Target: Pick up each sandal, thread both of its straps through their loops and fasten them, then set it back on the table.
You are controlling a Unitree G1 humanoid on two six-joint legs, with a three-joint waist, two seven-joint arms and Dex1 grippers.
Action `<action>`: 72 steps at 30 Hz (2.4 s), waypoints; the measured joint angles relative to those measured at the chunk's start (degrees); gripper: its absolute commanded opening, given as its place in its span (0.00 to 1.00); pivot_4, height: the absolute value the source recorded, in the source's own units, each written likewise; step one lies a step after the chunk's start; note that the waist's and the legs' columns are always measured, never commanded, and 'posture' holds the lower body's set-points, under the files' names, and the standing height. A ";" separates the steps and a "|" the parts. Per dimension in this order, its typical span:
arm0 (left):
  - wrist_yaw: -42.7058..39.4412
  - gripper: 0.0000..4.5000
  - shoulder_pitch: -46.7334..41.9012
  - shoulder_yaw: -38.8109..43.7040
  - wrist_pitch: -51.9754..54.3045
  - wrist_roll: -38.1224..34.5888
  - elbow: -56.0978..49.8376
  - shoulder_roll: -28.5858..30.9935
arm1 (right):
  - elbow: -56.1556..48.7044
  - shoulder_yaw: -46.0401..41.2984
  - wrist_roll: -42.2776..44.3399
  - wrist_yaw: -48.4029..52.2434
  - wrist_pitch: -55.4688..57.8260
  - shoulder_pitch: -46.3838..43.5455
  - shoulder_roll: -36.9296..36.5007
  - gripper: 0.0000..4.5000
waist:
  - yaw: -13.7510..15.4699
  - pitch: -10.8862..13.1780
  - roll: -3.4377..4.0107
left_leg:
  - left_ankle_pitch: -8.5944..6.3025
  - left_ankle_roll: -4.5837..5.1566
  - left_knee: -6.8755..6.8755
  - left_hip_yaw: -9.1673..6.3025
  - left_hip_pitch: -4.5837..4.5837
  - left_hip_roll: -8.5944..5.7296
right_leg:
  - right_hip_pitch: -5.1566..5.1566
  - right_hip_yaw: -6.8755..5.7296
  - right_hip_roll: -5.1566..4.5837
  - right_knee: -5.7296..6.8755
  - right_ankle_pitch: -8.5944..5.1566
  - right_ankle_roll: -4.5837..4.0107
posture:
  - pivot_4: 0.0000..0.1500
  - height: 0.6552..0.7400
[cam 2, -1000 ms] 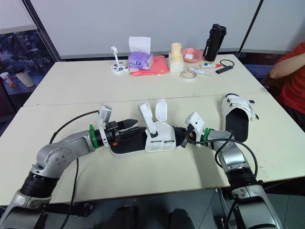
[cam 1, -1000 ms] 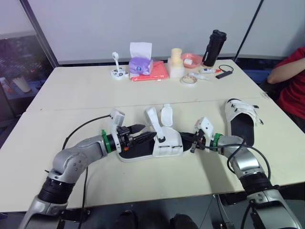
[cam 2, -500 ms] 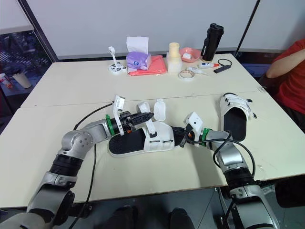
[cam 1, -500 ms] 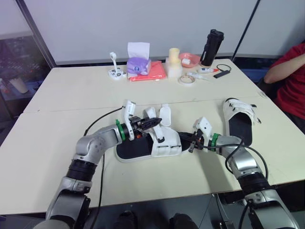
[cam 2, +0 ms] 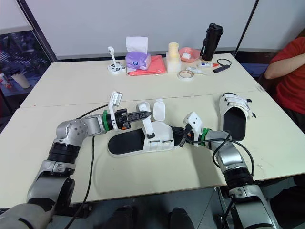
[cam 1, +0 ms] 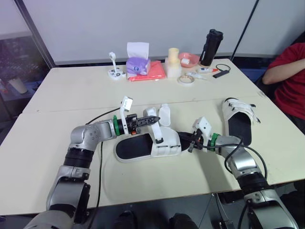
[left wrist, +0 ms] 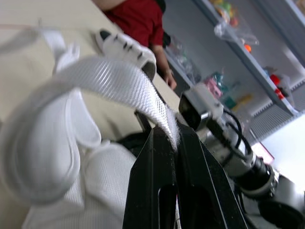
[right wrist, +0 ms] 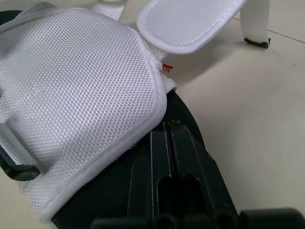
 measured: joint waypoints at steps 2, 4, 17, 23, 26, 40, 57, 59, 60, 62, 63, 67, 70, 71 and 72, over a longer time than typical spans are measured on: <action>-1.11 0.02 0.00 -0.54 -0.28 1.40 0.25 -0.47 | 0.00 0.00 0.00 0.00 0.00 0.00 0.02 0.00 | -0.01 0.00 0.00 | 0.00 0.00 0.00 0.00 0.00 0.00 | 0.00 0.00 0.00 0.00 0.00 0.00 | 1.00 1.00; -1.84 0.02 0.00 -0.56 -0.54 2.33 0.66 -1.07 | -0.04 0.00 0.00 -0.02 0.00 0.02 0.05 0.00 | -0.02 0.00 0.00 | 0.00 0.00 -0.01 -0.01 0.00 0.00 | 0.00 0.00 0.00 0.00 0.00 0.00 | 1.00 1.00; -5.98 0.02 -0.80 -1.73 -4.47 9.48 4.42 -3.45 | -0.43 0.00 0.00 -0.47 0.09 0.27 0.13 0.00 | -0.04 0.00 0.00 | 0.00 0.00 -0.02 0.00 0.00 0.00 | 0.00 0.00 0.00 -0.02 0.00 0.00 | 1.00 1.00; -5.99 0.02 -4.67 1.70 -2.80 8.35 6.22 -4.74 | -0.46 -0.02 0.00 -0.69 0.09 0.30 0.38 0.00 | -0.18 0.01 -0.02 | 0.00 0.00 -0.03 -0.02 0.00 0.00 | 0.00 -0.01 0.00 -0.02 0.00 0.00 | 1.00 1.00; -6.06 0.02 -5.78 3.03 -2.18 8.08 6.60 -4.73 | -0.44 0.05 0.00 -0.90 0.09 0.22 0.91 0.00 | -0.65 0.01 -0.02 | 0.00 0.00 -0.06 -0.02 -0.01 0.00 | 0.00 -0.01 0.00 -0.03 0.00 0.01 | 1.00 1.00; -8.81 0.02 -3.81 1.12 -1.73 10.45 7.06 -4.17 | -0.34 0.06 0.00 -0.99 0.08 0.14 1.15 0.00 | -0.90 0.02 -0.04 | 0.00 0.00 -0.07 -0.02 -0.01 0.00 | 0.00 0.00 -0.01 -0.07 0.00 0.01 | 1.00 1.00; -13.87 0.02 -2.33 -3.32 -4.42 13.90 4.12 -1.59 | -0.32 0.04 0.00 -1.11 0.08 0.14 1.31 0.00 | -0.95 0.02 -0.04 | 0.00 0.00 -0.08 -0.03 -0.01 0.00 | 0.00 0.00 -0.01 -0.08 0.00 0.01 | 1.00 1.00; -14.92 0.02 -2.36 -4.80 -6.50 15.36 4.10 -0.62 | -0.33 0.04 0.00 -1.11 0.07 0.14 1.40 0.00 | -1.00 0.02 -0.04 | 0.00 0.00 -0.11 -0.02 -0.01 0.00 | -0.01 0.00 -0.01 -0.09 0.00 0.01 | 1.00 1.00; -15.74 0.02 -2.41 -5.47 -7.41 16.06 4.09 -0.09 | -0.33 0.04 0.00 -1.11 0.07 0.14 1.42 0.00 | -1.01 0.02 -0.04 | 0.00 0.00 -0.11 -0.02 -0.01 0.00 | -0.01 0.00 -0.01 -0.09 0.00 0.01 | 1.00 1.00; -17.73 0.02 -2.78 -6.78 -8.68 17.08 3.91 1.25 | -0.31 0.03 0.00 -1.12 0.05 0.13 1.43 0.00 | -1.01 0.02 -0.04 | 0.00 0.00 -0.11 -0.01 -0.01 0.00 | -0.01 0.00 -0.01 -0.10 0.00 0.01 | 1.00 1.00; -18.69 0.02 -3.02 -7.31 -9.11 17.39 3.73 1.81 | -0.29 0.03 0.00 -1.12 0.05 0.13 1.44 0.00 | -1.01 0.02 -0.04 | 0.00 0.00 -0.12 -0.01 -0.01 0.00 | 0.00 0.00 -0.01 -0.11 0.00 0.01 | 1.00 1.00; -21.82 0.02 -4.33 -9.58 -11.37 19.42 3.41 2.84 | -0.17 0.02 0.00 -1.12 0.03 0.06 1.55 0.00 | -1.03 0.02 -0.04 | 0.00 0.00 -0.13 -0.01 0.00 0.01 | 0.00 0.00 -0.01 -0.12 0.00 0.01 | 1.00 1.00; -21.99 0.02 -4.36 -9.87 -11.60 19.96 2.85 2.13 | -0.15 0.00 0.00 -1.17 0.03 0.05 1.57 0.00 | -1.02 0.02 -0.04 | 0.00 0.00 -0.14 -0.01 -0.01 0.01 | 0.00 0.00 -0.01 -0.12 0.00 0.01 | 1.00 1.00; -21.99 0.02 -4.36 -10.07 -11.57 20.05 2.56 1.76 | -0.15 -0.02 0.00 -1.22 0.03 0.07 1.57 0.00 | -1.02 0.02 -0.04 | 0.00 0.00 -0.14 -0.01 -0.01 0.01 | 0.00 0.00 -0.01 -0.12 0.00 0.01 | 1.00 1.00; -21.99 0.02 -4.28 -10.54 -11.40 20.11 2.05 1.48 | -0.16 -0.02 0.00 -1.31 0.03 0.08 1.60 0.00 | -1.01 0.02 -0.04 | 0.00 0.00 -0.13 -0.01 -0.01 0.01 | 0.00 0.00 -0.01 -0.12 0.00 0.01 | 1.00 1.00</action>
